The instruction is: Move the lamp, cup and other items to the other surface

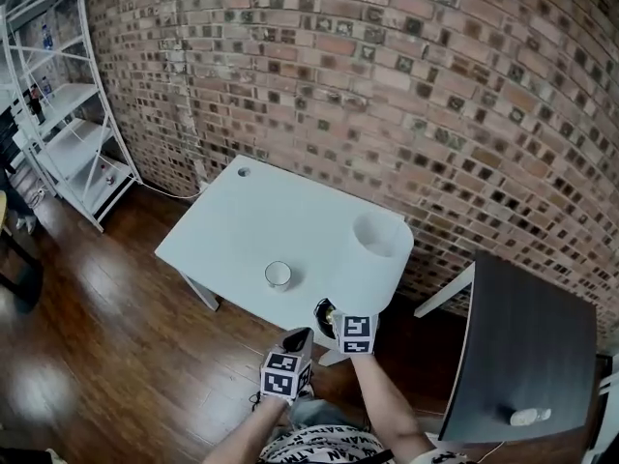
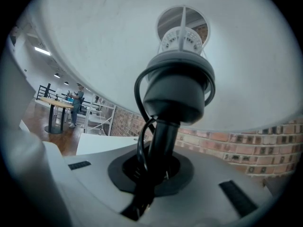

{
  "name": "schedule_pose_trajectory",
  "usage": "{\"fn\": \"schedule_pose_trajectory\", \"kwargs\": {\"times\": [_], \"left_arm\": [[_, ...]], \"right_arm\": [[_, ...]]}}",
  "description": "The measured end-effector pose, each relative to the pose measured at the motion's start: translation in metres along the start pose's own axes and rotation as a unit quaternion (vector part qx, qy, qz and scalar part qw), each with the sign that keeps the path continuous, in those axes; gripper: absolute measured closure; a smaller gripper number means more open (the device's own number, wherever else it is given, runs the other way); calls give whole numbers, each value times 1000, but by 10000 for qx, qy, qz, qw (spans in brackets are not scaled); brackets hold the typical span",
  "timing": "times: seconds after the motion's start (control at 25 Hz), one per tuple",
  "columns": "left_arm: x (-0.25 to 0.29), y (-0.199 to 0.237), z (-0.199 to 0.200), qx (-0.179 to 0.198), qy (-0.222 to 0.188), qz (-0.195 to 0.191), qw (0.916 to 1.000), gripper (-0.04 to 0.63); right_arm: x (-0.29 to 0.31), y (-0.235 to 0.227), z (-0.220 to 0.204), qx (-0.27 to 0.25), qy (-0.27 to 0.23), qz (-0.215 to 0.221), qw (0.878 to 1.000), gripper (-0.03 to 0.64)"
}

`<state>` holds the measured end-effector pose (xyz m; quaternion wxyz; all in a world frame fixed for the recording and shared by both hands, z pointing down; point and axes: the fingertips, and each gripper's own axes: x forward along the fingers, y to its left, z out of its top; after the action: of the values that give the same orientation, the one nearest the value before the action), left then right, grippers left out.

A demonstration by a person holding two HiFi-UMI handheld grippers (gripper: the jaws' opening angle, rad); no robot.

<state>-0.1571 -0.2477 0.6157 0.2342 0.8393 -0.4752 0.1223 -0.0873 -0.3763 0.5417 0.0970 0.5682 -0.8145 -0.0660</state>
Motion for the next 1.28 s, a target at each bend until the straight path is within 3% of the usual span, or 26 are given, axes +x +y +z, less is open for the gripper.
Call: {"fn": "schedule_pose_trajectory", "kwargs": {"times": [0.56, 1.28], "left_arm": [[52, 73, -1, -340, 17, 566, 9978, 594], [47, 98, -15, -424, 150, 814, 9957, 594]], "right_arm": [[116, 20, -32, -26, -226, 421, 9989, 603], [139, 38, -27, -17, -656, 403, 9970, 604]]}}
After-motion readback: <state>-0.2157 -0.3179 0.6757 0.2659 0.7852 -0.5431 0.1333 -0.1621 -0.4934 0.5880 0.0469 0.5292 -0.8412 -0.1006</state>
